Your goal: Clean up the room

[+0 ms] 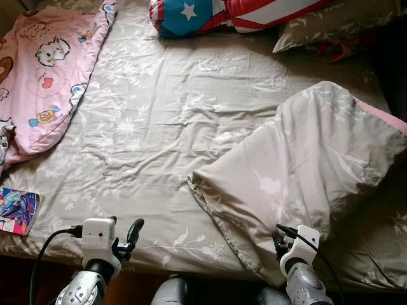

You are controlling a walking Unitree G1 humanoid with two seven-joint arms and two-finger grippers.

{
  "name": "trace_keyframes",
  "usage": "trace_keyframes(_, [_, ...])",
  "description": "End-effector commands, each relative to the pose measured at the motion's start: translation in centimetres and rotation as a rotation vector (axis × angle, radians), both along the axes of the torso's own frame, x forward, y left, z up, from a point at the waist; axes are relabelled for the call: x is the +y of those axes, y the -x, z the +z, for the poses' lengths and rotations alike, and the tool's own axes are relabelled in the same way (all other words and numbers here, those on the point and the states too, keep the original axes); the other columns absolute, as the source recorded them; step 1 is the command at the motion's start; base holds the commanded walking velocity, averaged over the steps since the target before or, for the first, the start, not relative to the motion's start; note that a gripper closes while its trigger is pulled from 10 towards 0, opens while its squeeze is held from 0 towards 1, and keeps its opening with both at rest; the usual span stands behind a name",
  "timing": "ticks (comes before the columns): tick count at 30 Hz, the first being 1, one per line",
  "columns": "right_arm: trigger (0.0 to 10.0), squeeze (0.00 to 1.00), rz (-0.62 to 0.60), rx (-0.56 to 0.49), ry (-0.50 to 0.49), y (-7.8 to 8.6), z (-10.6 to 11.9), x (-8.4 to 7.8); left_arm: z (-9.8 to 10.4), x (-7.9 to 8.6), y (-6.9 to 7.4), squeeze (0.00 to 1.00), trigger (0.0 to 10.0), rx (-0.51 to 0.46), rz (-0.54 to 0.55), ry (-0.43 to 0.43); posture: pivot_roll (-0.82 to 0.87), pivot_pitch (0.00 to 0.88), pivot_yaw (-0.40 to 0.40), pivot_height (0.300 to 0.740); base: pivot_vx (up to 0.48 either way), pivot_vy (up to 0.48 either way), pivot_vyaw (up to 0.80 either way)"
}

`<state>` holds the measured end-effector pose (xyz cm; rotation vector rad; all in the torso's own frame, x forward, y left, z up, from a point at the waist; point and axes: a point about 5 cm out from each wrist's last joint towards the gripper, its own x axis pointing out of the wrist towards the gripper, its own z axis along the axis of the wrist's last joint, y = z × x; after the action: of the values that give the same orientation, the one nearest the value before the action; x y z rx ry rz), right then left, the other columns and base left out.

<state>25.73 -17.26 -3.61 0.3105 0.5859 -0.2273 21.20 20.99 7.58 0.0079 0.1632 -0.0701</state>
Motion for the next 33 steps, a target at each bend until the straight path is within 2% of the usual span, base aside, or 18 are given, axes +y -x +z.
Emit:
trace_keyframes(1, [0.0, 0.0, 0.011, 0.049, -0.01, 1.3, -1.0, 0.6, -0.9, 0.7, 0.9, 0.0, 10.0, 0.051, 0.018, -0.015, 0.17, 0.359, 0.103, 0.74, 0.0, 0.0, 0.0])
trace_keyframes(7, [0.0, 0.0, 0.017, 0.06, -0.004, 1.5, -1.2, 0.5, -1.5, 0.6, 1.0, 0.0, 10.0, 0.074, -0.034, -0.031, 0.16, 0.354, 0.089, 0.74, 0.0, 0.0, 0.0])
trace_keyframes(14, [0.0, 0.0, 0.02, 0.06, 0.001, 1.5, -1.2, 0.3, -1.9, 1.0, 0.6, 0.0, 10.0, 0.081, -0.001, -0.007, 0.15, 0.325, 0.073, 0.74, 0.0, 0.0, 0.0])
trace_keyframes(22, [0.0, 0.0, 0.005, 0.074, 0.015, 2.0, -1.5, -0.3, -5.0, 1.4, 0.6, 0.0, 10.0, 0.15, 0.065, 0.021, 0.12, 0.23, 0.038, 0.74, 0.0, 0.0, 0.0])
trace_keyframes(25, [0.0, 0.0, 0.001, 0.075, 0.017, 2.2, -1.6, -0.5, -5.4, 1.4, 0.7, 0.0, 10.0, 0.164, 0.076, 0.027, 0.12, 0.224, 0.037, 0.74, 0.0, 0.0, 0.0])
trace_keyframes(28, [0.0, 0.0, -0.014, 0.078, 0.038, 2.4, -1.6, -1.1, -6.3, 1.3, 0.7, 0.0, 10.0, 0.188, 0.082, 0.029, 0.09, 0.177, 0.029, 0.74, 0.0, 0.0, 0.0])
trace_keyframes(31, [0.0, 0.0, -0.091, 0.041, 0.078, 2.4, -1.1, -3.2, -8.0, 1.2, 0.9, 0.0, 10.0, 0.243, 0.1, 0.029, 0.06, 0.136, 0.025, 0.74, 0.0, 0.0, 0.0])
trace_keyframes(32, [0.0, 0.0, -0.134, 0.024, 0.102, 2.3, -0.7, -4.4, -8.8, 1.3, 0.9, 0.0, 10.0, 0.262, 0.111, 0.027, 0.05, 0.109, 0.017, 0.74, 0.0, 0.0, 0.0])
trace_keyframes(33, [0.0, 0.0, -0.144, 0.022, 0.111, 2.3, -0.6, -4.8, -9.0, 1.3, 0.8, 0.0, 10.0, 0.267, 0.114, 0.026, 0.04, 0.102, 0.017, 0.74, 0.0, 0.0, 0.0])
